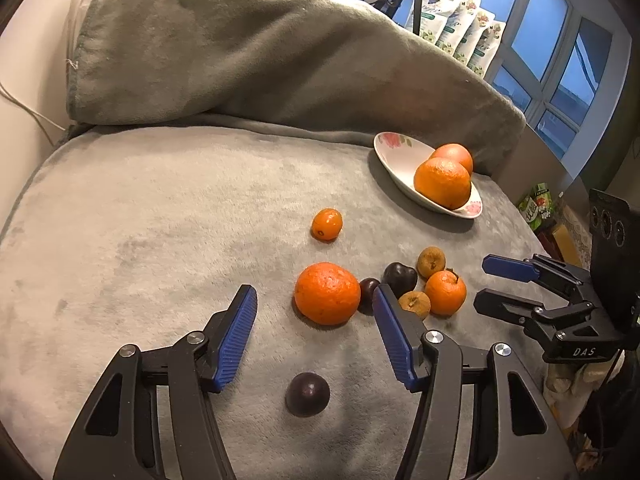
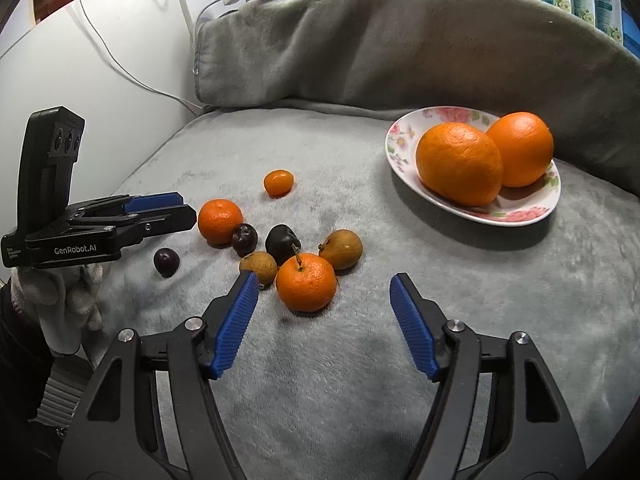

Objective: Organize fruits
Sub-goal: 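Move the right tool toward the small stemmed tangerine among the fruits, then close the right tool on the stemmed tangerine and lift it, then carry the stemmed tangerine with the right tool over the floral plate, then lower the tangerine onto the plate and open the right tool, then move the right tool back to the brown round fruit near the plums, then close the right tool on the brown fruit and lift it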

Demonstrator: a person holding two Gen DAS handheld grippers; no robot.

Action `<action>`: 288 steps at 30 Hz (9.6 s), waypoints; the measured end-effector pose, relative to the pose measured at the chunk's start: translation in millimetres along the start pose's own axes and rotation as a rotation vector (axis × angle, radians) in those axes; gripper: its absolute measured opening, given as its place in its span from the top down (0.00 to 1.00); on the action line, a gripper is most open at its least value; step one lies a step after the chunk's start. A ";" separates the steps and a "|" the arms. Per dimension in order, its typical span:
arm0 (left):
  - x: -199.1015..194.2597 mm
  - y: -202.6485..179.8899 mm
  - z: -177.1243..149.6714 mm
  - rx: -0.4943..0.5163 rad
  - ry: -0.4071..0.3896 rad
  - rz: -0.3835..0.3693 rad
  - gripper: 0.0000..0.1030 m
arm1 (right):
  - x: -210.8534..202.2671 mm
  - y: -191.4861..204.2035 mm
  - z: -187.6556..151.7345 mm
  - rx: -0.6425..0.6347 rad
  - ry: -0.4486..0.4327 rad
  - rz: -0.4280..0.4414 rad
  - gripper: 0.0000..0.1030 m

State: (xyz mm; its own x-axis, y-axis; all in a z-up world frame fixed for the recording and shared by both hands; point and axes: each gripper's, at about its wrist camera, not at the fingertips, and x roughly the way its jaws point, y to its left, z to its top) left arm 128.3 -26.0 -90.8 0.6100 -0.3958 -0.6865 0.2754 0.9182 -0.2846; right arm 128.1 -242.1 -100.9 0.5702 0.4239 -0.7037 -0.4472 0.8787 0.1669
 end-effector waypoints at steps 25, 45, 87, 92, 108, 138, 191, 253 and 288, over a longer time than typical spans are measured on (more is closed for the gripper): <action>20.5 -5.5 0.3 0.028 0.058 -0.005 0.58 | 25.3 -0.7 1.2 0.023 0.061 0.042 0.49; 23.0 -5.6 0.2 0.027 0.062 -0.015 0.64 | 34.3 3.0 2.3 0.021 0.086 0.072 0.61; 17.9 -38.2 51.9 0.018 -0.049 -0.075 0.65 | -40.1 -57.3 37.2 0.127 -0.131 0.002 0.62; 25.4 -49.6 64.2 0.037 -0.053 -0.091 0.65 | -41.8 -66.4 48.8 0.126 -0.149 -0.016 0.62; 58.9 -69.5 100.4 0.074 -0.041 -0.118 0.65 | -26.6 -97.8 88.9 0.125 -0.160 -0.066 0.62; 107.2 -80.1 117.3 0.090 0.032 -0.125 0.65 | 27.1 -120.6 134.2 0.103 -0.095 -0.134 0.62; -10.3 -27.4 60.7 0.061 -0.076 -0.016 0.31 | -49.8 -29.9 83.1 -0.065 -0.166 0.020 0.16; 39.0 -19.4 14.0 0.088 0.156 -0.115 0.81 | 49.9 41.8 12.0 -0.215 0.130 0.137 0.65; 18.5 -29.6 33.1 0.089 0.067 -0.106 0.80 | -5.9 8.5 12.4 -0.127 0.019 0.075 0.73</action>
State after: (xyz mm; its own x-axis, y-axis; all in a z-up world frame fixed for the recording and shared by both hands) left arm 156.0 -61.1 -72.9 0.5237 -0.4854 -0.7001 0.4022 0.8653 -0.2990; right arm 129.5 -234.5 -86.8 0.5191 0.4820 -0.7059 -0.5722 0.8094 0.1319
